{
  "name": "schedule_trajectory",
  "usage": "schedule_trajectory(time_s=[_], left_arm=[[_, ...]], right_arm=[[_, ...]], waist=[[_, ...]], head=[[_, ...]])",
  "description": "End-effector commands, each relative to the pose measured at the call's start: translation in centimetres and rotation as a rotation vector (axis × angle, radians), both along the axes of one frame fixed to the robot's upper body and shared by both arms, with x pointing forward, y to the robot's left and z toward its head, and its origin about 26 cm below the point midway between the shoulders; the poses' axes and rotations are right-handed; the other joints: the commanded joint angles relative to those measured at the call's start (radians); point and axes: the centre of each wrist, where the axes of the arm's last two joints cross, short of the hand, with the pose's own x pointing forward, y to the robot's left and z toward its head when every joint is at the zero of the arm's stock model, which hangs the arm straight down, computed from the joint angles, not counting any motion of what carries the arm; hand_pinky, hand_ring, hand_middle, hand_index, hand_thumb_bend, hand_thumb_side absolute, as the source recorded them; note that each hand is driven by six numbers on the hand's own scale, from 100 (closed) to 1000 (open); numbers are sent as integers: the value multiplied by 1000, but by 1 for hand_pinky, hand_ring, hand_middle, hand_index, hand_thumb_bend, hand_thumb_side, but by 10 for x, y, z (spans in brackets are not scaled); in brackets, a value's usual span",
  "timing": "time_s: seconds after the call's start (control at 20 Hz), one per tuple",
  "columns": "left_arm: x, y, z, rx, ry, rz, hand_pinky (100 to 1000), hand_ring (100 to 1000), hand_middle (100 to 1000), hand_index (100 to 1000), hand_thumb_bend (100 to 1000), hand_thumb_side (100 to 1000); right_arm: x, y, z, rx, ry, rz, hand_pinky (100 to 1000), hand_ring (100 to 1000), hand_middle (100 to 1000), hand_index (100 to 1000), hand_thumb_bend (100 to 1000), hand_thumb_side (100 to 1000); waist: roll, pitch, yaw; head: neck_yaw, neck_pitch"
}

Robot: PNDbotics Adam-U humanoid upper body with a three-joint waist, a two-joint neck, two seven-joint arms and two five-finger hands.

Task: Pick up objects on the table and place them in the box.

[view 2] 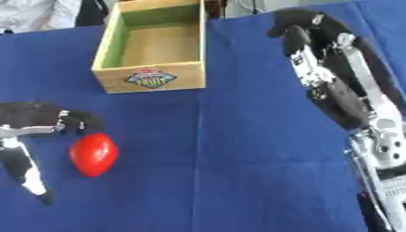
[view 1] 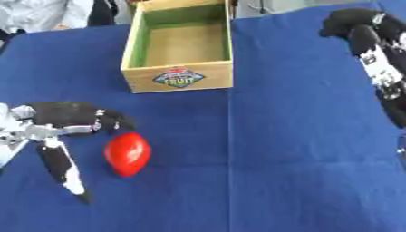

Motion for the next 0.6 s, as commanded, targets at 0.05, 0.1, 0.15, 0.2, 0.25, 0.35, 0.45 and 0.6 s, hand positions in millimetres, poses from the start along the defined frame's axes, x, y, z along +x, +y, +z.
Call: schedule_trajectory(time_s=[0.05, 0.1, 0.15, 0.2, 0.25, 0.35, 0.45, 0.6], left_arm=[[1, 0, 9, 131, 32, -126, 546, 714, 912, 1000, 972, 454], [1, 0, 9, 129, 34, -130, 535, 701, 884, 1000, 973, 454], [1, 0, 9, 126, 34, -132, 515, 680, 848, 1000, 980, 451], [1, 0, 9, 123, 33, -133, 491, 652, 801, 990, 982, 449], [1, 0, 9, 121, 32, -133, 469, 633, 781, 976, 977, 448], [1, -1, 8, 117, 27, -135, 403, 569, 720, 939, 953, 439], [1, -2, 8, 110, 21, -136, 352, 519, 661, 910, 931, 430], [2, -2, 6, 109, 15, -132, 249, 444, 607, 879, 847, 412]], right_arm=[[-4, 1, 6, 6, -22, 13, 940, 873, 663, 815, 100, 748], [-4, 1, 6, 5, -22, 13, 940, 874, 663, 815, 100, 748], [-4, 1, 6, 5, -22, 12, 940, 874, 662, 814, 100, 747], [-4, 1, 6, 6, -21, 11, 940, 874, 662, 814, 100, 746], [-4, 0, 6, 6, -21, 9, 940, 874, 662, 814, 100, 745], [-4, 0, 6, 6, -19, 8, 940, 874, 661, 814, 100, 746], [-4, 1, 6, 6, -18, 9, 940, 874, 661, 813, 100, 745], [-4, 0, 6, 6, -17, 8, 940, 874, 661, 813, 100, 744]], waist=[[-1, -16, 1], [-2, -16, 1], [-2, -15, 1], [-2, -15, 1], [-2, -15, 1], [-2, -15, 1], [-2, -14, 1], [-2, -14, 1]], head=[[2, -10], [2, -10], [2, -10], [2, -9], [2, -10], [3, -9], [3, -9], [3, -10]])
